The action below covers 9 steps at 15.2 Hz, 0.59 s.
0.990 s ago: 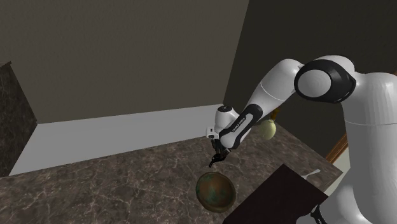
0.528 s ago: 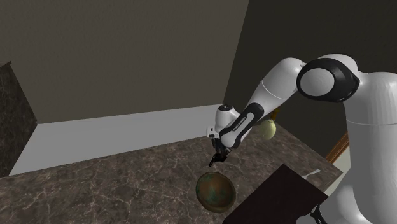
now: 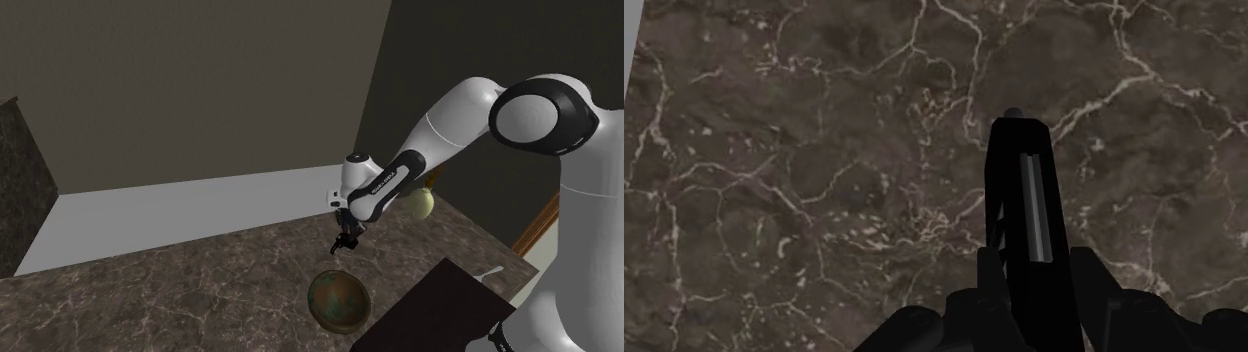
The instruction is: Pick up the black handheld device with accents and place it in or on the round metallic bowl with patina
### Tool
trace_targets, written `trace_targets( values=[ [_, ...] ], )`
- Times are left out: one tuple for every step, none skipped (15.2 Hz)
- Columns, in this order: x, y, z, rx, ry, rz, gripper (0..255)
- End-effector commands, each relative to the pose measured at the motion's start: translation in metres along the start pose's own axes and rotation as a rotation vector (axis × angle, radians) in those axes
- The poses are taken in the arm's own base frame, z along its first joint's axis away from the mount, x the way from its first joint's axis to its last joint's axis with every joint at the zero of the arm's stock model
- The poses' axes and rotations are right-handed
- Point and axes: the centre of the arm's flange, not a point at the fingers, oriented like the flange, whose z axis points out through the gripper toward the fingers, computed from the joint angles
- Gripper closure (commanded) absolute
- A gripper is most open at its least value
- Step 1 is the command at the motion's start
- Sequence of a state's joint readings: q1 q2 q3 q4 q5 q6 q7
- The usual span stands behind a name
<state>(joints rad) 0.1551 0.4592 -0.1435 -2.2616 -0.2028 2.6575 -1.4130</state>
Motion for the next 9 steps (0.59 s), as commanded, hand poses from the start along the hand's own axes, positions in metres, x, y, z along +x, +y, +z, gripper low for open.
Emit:
trace_targets(
  values=[
    [-0.001, -0.001, -0.011, 0.000, 0.000, 0.000, 255],
    [-0.001, -0.001, -0.016, 0.000, 0.000, 0.000, 255],
    [-0.002, -0.001, -0.021, 0.000, 0.000, 0.000, 255],
    [-0.003, -0.001, -0.026, 0.000, 0.000, 0.000, 255],
    [-0.004, -0.002, -0.032, 0.000, 0.000, 0.000, 255],
    [-0.005, -0.002, -0.037, 0.000, 0.000, 0.000, 255],
    [-0.006, -0.002, -0.042, 0.000, 0.000, 0.000, 255],
    [-0.006, -0.003, -0.047, 0.000, 0.000, 0.000, 255],
    [-0.007, -0.003, -0.052, 0.000, 0.000, 0.000, 255]
  ],
)
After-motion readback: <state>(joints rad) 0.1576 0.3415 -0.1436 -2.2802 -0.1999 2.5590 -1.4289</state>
